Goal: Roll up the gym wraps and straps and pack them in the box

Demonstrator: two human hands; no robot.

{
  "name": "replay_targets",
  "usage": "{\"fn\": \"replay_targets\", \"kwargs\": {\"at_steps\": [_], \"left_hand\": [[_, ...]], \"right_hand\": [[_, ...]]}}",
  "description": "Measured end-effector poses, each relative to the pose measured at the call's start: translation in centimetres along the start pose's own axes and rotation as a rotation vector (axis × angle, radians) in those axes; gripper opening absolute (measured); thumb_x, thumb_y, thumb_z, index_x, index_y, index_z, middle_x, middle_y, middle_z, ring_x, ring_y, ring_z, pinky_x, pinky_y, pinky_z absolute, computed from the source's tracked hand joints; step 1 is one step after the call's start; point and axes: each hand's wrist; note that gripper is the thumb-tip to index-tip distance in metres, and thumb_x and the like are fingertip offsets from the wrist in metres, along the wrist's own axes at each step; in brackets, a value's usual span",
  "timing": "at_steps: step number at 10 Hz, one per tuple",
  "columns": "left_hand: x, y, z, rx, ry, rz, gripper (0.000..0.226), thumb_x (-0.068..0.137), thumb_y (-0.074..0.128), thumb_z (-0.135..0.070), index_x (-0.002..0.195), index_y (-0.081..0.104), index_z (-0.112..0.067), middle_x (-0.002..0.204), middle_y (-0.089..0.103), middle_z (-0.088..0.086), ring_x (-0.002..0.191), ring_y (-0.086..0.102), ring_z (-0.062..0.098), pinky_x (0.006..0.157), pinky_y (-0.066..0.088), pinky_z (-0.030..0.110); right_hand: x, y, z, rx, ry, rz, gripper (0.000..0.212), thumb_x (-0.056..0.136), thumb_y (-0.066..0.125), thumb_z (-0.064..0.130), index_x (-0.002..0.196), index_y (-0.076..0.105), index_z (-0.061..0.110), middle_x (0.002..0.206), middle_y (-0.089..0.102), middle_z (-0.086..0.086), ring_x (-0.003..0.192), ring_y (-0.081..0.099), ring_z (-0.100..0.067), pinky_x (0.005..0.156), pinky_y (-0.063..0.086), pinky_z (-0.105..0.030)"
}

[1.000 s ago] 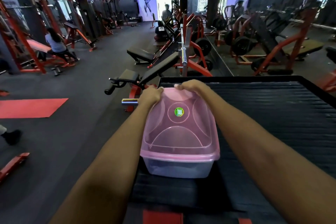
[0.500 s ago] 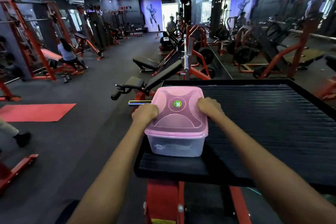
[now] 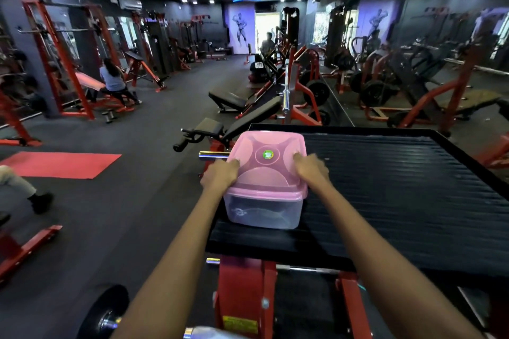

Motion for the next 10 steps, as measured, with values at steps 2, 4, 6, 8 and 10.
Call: {"fn": "replay_targets", "kwargs": {"at_steps": [2, 4, 6, 8, 10], "left_hand": [[-1.9, 1.9, 0.6, -0.018, -0.043, -0.155, 0.061, 0.094, 0.039, -0.048, 0.13, 0.04, 0.001, 0.135, 0.047, 0.022, 0.122, 0.048, 0.039, 0.098, 0.04, 0.042], [-2.3, 1.9, 1.1, -0.182, -0.08, -0.206, 0.052, 0.093, 0.044, -0.041, 0.123, 0.045, 0.001, 0.13, 0.052, 0.023, 0.119, 0.05, 0.04, 0.095, 0.04, 0.043], [-3.6, 2.4, -0.4, -0.201, 0.199, -0.429, 0.038, 0.09, 0.051, -0.02, 0.122, 0.051, 0.0, 0.126, 0.049, 0.02, 0.118, 0.045, 0.037, 0.099, 0.037, 0.044], [-11.0, 5.9, -6.7, -0.811, 0.44, -0.249, 0.027, 0.091, 0.054, -0.005, 0.118, 0.054, -0.005, 0.111, 0.059, 0.003, 0.102, 0.055, 0.015, 0.08, 0.042, 0.006], [-17.2, 11.8, -14.2, -1.007, 0.316, 0.029, 0.024, 0.093, 0.052, -0.012, 0.117, 0.058, -0.008, 0.105, 0.06, -0.005, 0.098, 0.055, 0.008, 0.082, 0.042, 0.01]], "right_hand": [[-4.4, 1.2, -1.5, -0.041, -0.03, -0.036, 0.069, 0.091, 0.04, 0.058, 0.126, 0.041, -0.001, 0.13, 0.053, -0.022, 0.118, 0.052, -0.038, 0.091, 0.043, -0.04], [-4.9, 0.7, -1.7, 0.121, 0.02, -0.018, 0.071, 0.087, 0.05, 0.058, 0.127, 0.037, 0.001, 0.131, 0.052, -0.022, 0.119, 0.05, -0.039, 0.091, 0.043, -0.042], [-3.4, -2.1, -4.8, 0.37, -0.088, 0.129, 0.05, 0.086, 0.049, 0.059, 0.096, 0.053, 0.01, 0.097, 0.066, -0.012, 0.083, 0.064, -0.027, 0.081, 0.054, -0.046], [-4.6, -7.4, -8.2, 0.512, -0.24, 0.021, 0.034, 0.089, 0.056, 0.045, 0.102, 0.064, 0.014, 0.099, 0.064, 0.002, 0.094, 0.06, -0.013, 0.074, 0.044, -0.021], [-5.7, -15.6, -13.1, 0.599, -0.301, -0.006, 0.041, 0.088, 0.056, 0.046, 0.119, 0.059, 0.019, 0.115, 0.06, 0.008, 0.104, 0.055, -0.004, 0.084, 0.041, -0.015]]}}
Point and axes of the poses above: each hand's wrist, its own x-axis towards the middle knuckle, its own y-axis out of the palm, z = x × y
